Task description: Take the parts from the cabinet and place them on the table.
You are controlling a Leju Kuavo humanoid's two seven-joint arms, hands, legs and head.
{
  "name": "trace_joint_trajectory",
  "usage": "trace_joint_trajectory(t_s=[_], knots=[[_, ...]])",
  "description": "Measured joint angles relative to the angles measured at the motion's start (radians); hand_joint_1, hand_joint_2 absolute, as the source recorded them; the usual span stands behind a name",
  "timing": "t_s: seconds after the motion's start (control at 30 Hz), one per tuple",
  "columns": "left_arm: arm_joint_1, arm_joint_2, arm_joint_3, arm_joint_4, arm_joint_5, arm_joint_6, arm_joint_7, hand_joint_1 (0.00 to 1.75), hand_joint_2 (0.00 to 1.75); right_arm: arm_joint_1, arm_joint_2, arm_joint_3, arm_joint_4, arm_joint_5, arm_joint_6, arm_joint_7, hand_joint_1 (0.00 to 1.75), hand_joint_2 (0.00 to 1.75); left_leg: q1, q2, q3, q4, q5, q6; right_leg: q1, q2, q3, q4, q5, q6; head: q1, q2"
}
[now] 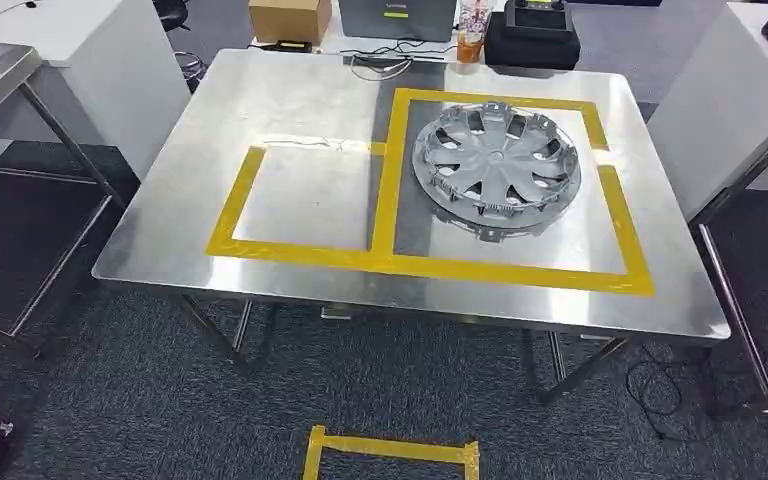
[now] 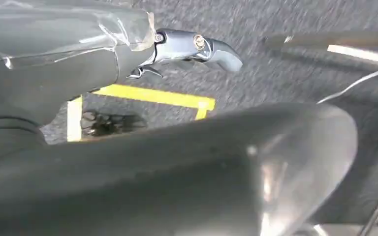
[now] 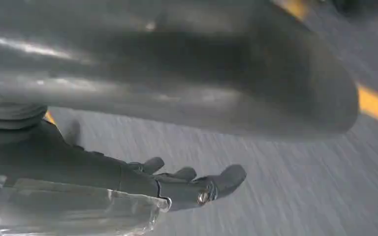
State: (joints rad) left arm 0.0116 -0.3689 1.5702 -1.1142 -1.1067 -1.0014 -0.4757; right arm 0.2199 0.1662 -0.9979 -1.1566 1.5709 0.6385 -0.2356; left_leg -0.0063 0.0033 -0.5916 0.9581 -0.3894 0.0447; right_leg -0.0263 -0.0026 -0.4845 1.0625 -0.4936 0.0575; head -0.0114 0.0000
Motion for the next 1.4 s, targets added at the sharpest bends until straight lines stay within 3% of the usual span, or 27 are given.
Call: trace_joint_trajectory(t_s=[0.03, 0.07, 0.1, 0.17, 0.2, 0.23, 0.27, 0.3, 0.33, 0.37, 0.4, 0.47, 0.5, 0.53, 0.57, 0.7, 0.73, 0.8, 0.87, 0.93, 1.0, 1.03, 1.07, 1.2, 1.27, 1.37, 1.4], knots=[[-0.005, -0.001, 0.000, 0.010, -0.015, 0.001, -0.005, 0.00, 0.00, -0.025, -0.030, 0.001, 0.096, -0.001, -0.018, 0.029, 0.00, 0.00, -0.005, 0.001, -0.016, 0.015, 0.005, -0.006, 0.006, 0.000, 0.070, -0.113, -0.043, -0.015, 0.000, 0.000], [-0.007, -0.002, 0.000, 0.017, -0.029, 0.007, -0.006, 0.00, 0.00, -0.045, -0.056, 0.000, 0.173, -0.007, -0.035, 0.060, 0.00, 0.00, -0.004, 0.004, -0.017, 0.018, 0.012, -0.012, 0.010, 0.005, 0.067, -0.116, -0.043, -0.030, -0.008, 0.000], [-0.010, -0.002, 0.000, 0.021, -0.046, 0.021, -0.008, 0.00, 0.00, -0.061, -0.071, -0.007, 0.245, -0.018, -0.045, 0.106, 0.00, 0.00, -0.003, 0.006, -0.018, 0.022, 0.017, -0.017, 0.010, 0.006, 0.056, -0.123, -0.041, -0.031, -0.006, 0.000], [-0.012, -0.002, -0.007, 0.035, -0.084, 0.058, -0.013, 0.00, 0.00, -0.100, -0.100, -0.031, 0.370, -0.034, -0.059, 0.194, 0.00, 0.00, 0.001, 0.006, -0.024, 0.020, 0.037, -0.030, 0.015, 0.005, 0.045, -0.115, -0.029, -0.050, -0.003, 0.000], [-0.010, -0.001, -0.008, 0.040, -0.092, 0.069, -0.015, 0.00, 0.00, -0.114, -0.114, -0.040, 0.438, -0.037, -0.063, 0.216, 0.00, 0.00, 0.007, 0.001, -0.034, 0.030, 0.019, -0.036, 0.006, 0.000, 0.033, -0.116, -0.014, -0.061, -0.002, 0.000], [-0.010, 0.000, -0.010, 0.046, -0.098, 0.071, -0.015, 0.00, 0.00, -0.123, -0.125, -0.044, 0.474, -0.039, -0.067, 0.221, 0.00, 0.00, 0.008, 0.000, -0.044, 0.055, -0.031, -0.043, 0.007, 0.000, 0.021, -0.116, -0.004, -0.068, -0.005, 0.000], [-0.010, 0.000, -0.011, 0.050, -0.098, 0.077, -0.015, 0.00, 0.00, -0.132, -0.133, -0.048, 0.513, -0.038, -0.070, 0.224, 0.00, 1.75, 0.011, 0.000, -0.061, 0.116, -0.097, -0.050, 0.007, 0.000, 0.006, -0.117, 0.003, -0.073, -0.007, 0.000], [-0.011, 0.000, -0.013, 0.052, -0.098, 0.087, -0.001, 0.00, 1.75, -0.139, -0.141, -0.052, 0.543, -0.037, -0.072, 0.225, 0.00, 1.75, 0.013, 0.000, -0.079, 0.191, -0.157, -0.056, 0.007, 0.000, -0.008, -0.116, 0.015, -0.075, -0.008, 0.000], [-0.013, 0.001, -0.013, 0.056, -0.102, 0.100, 0.023, 0.00, 1.75, -0.145, -0.144, -0.054, 0.571, -0.036, -0.074, 0.225, 0.00, 1.75, 0.014, 0.000, -0.092, 0.264, -0.197, -0.061, 0.008, 0.000, -0.023, -0.116, 0.027, -0.075, -0.007, 0.000], [-0.014, 0.001, -0.013, 0.061, -0.110, 0.112, 0.050, 0.00, 1.75, -0.151, -0.157, -0.055, 0.601, -0.035, -0.076, 0.225, 0.00, 1.75, 0.018, 0.000, -0.094, 0.315, -0.200, -0.064, 0.009, -0.001, -0.037, -0.115, 0.037, -0.075, -0.008, 0.000], [-0.015, 0.003, -0.013, 0.067, -0.115, 0.118, 0.060, 0.00, 1.75, -0.161, -0.160, -0.056, 0.636, -0.036, -0.080, 0.225, 0.00, 1.75, 0.018, 0.000, -0.084, 0.332, -0.169, -0.064, 0.010, -0.001, -0.051, -0.113, 0.047, -0.073, -0.006, 0.000], [-0.014, 0.010, -0.020, 0.089, -0.131, 0.144, 0.077, 0.00, 1.75, -0.178, -0.184, -0.060, 0.703, -0.042, -0.118, 0.218, 0.00, 1.75, 0.017, 0.000, -0.005, 0.244, -0.097, -0.054, 0.014, 0.000, -0.068, -0.111, 0.065, -0.069, -0.009, 0.000], [-0.014, 0.013, -0.033, 0.101, -0.130, 0.157, 0.081, 0.00, 0.00, -0.182, -0.190, -0.057, 0.712, -0.050, -0.133, 0.216, 0.00, 1.75, 0.016, -0.001, 0.061, 0.151, -0.081, -0.043, 0.016, 0.001, -0.074, -0.111, 0.073, -0.067, -0.010, 0.000], [-0.014, 0.019, -0.049, 0.109, -0.124, 0.173, 0.089, 0.00, 0.00, -0.185, -0.190, -0.049, 0.727, -0.067, -0.151, 0.213, 0.00, 0.00, 0.010, 0.000, 0.128, 0.047, -0.107, -0.025, 0.016, 0.000, -0.076, -0.111, 0.080, -0.065, -0.008, 0.000], [-0.013, 0.024, -0.067, 0.117, -0.112, 0.186, 0.093, 0.00, 0.00, -0.190, -0.191, -0.042, 0.739, -0.087, -0.161, 0.210, 0.00, 0.00, 0.009, 0.001, 0.165, -0.014, -0.133, -0.020, 0.021, -0.001, -0.081, -0.110, 0.086, -0.057, -0.006, 0.000], [-0.007, 0.039, -0.123, 0.149, -0.053, 0.230, 0.114, 0.00, 0.00, -0.201, -0.201, -0.009, 0.768, -0.161, -0.187, 0.210, 0.00, 0.00, 0.005, 0.002, 0.152, -0.039, -0.107, 0.000, 0.021, -0.005, -0.083, -0.113, 0.106, -0.033, -0.009, 0.000], [-0.007, 0.041, -0.140, 0.157, -0.036, 0.241, 0.118, 0.00, 0.00, -0.199, -0.202, 0.002, 0.774, -0.181, -0.192, 0.210, 0.00, 0.00, 0.008, 0.008, 0.151, -0.045, -0.097, 0.004, 0.017, -0.003, -0.104, -0.090, 0.088, -0.036, -0.007, 0.000], [-0.006, 0.048, -0.180, 0.171, -0.001, 0.263, 0.130, 0.00, 0.00, -0.197, -0.207, 0.025, 0.785, -0.221, -0.207, 0.210, 0.00, 0.00, 0.006, 0.007, 0.130, -0.045, -0.081, 0.009, 0.015, 0.000, -0.167, 0.060, -0.001, -0.050, -0.003, 0.000], [-0.004, 0.053, -0.219, 0.185, 0.032, 0.286, 0.141, 0.00, 0.00, -0.190, -0.210, 0.050, 0.797, -0.264, -0.222, 0.210, 0.00, 0.00, 0.005, 0.010, 0.109, -0.035, -0.067, 0.006, 0.014, 0.000, -0.222, 0.217, -0.072, -0.048, -0.003, 0.000], [-0.004, 0.060, -0.256, 0.194, 0.063, 0.308, 0.151, 0.00, 0.00, -0.179, -0.210, 0.074, 0.808, -0.304, -0.233, 0.210, 0.00, 0.00, 0.007, 0.011, 0.089, -0.020, -0.064, 0.003, 0.008, 0.000, -0.178, 0.179, -0.060, -0.028, -0.003, 0.000], [-0.006, 0.067, -0.295, 0.201, 0.097, 0.329, 0.161, 0.00, 0.00, -0.169, -0.211, 0.099, 0.817, -0.342, -0.244, 0.211, 0.00, 0.00, 0.010, 0.011, 0.076, 0.004, -0.066, -0.001, -0.001, -0.001, -0.064, -0.002, -0.009, -0.005, -0.003, 0.000], [-0.007, 0.072, -0.316, 0.204, 0.114, 0.341, 0.165, 0.00, 0.00, -0.168, -0.211, 0.113, 0.821, -0.362, -0.252, 0.212, 0.00, 0.00, 0.008, 0.011, 0.065, 0.022, -0.070, -0.008, -0.007, -0.001, -0.021, -0.084, -0.002, -0.001, -0.002, 0.000], [-0.007, 0.082, -0.338, 0.207, 0.131, 0.354, 0.171, 0.00, 0.00, -0.166, -0.210, 0.130, 0.829, -0.384, -0.258, 0.212, 0.00, 0.00, 0.000, 0.011, 0.051, 0.036, -0.071, -0.015, 0.002, 0.005, -0.030, -0.071, 0.007, -0.011, -0.001, 0.000], [-0.002, 0.102, -0.414, 0.227, 0.197, 0.397, 0.190, 0.00, 0.00, -0.150, -0.210, 0.183, 0.837, -0.463, -0.284, 0.213, 0.00, 0.00, 0.005, 0.007, 0.034, 0.048, -0.060, -0.034, -0.001, 0.005, -0.051, -0.061, 0.020, -0.039, -0.002, 0.000], [0.005, 0.109, -0.454, 0.243, 0.232, 0.419, 0.202, 0.00, 0.00, -0.151, -0.209, 0.212, 0.838, -0.507, -0.297, 0.214, 0.00, 0.00, 0.010, 0.003, 0.007, 0.107, -0.131, -0.046, -0.004, 0.003, -0.068, -0.062, 0.034, -0.060, -0.006, 0.000], [0.014, 0.123, -0.513, 0.275, 0.280, 0.452, 0.217, 0.00, 0.00, -0.152, -0.209, 0.253, 0.838, -0.566, -0.316, 0.214, 0.00, 0.00, 0.016, 0.001, -0.068, 0.332, -0.259, -0.055, 0.004, 0.002, -0.101, -0.061, 0.059, -0.066, -0.007, 0.000], [0.020, 0.125, -0.528, 0.288, 0.295, 0.462, 0.222, 0.00, 0.00, -0.153, -0.209, 0.266, 0.837, -0.585, -0.323, 0.214, 0.00, 0.00, 0.017, 0.001, -0.069, 0.360, -0.268, -0.054, 0.006, 0.002, -0.112, -0.060, 0.068, -0.065, -0.007, 0.000]])
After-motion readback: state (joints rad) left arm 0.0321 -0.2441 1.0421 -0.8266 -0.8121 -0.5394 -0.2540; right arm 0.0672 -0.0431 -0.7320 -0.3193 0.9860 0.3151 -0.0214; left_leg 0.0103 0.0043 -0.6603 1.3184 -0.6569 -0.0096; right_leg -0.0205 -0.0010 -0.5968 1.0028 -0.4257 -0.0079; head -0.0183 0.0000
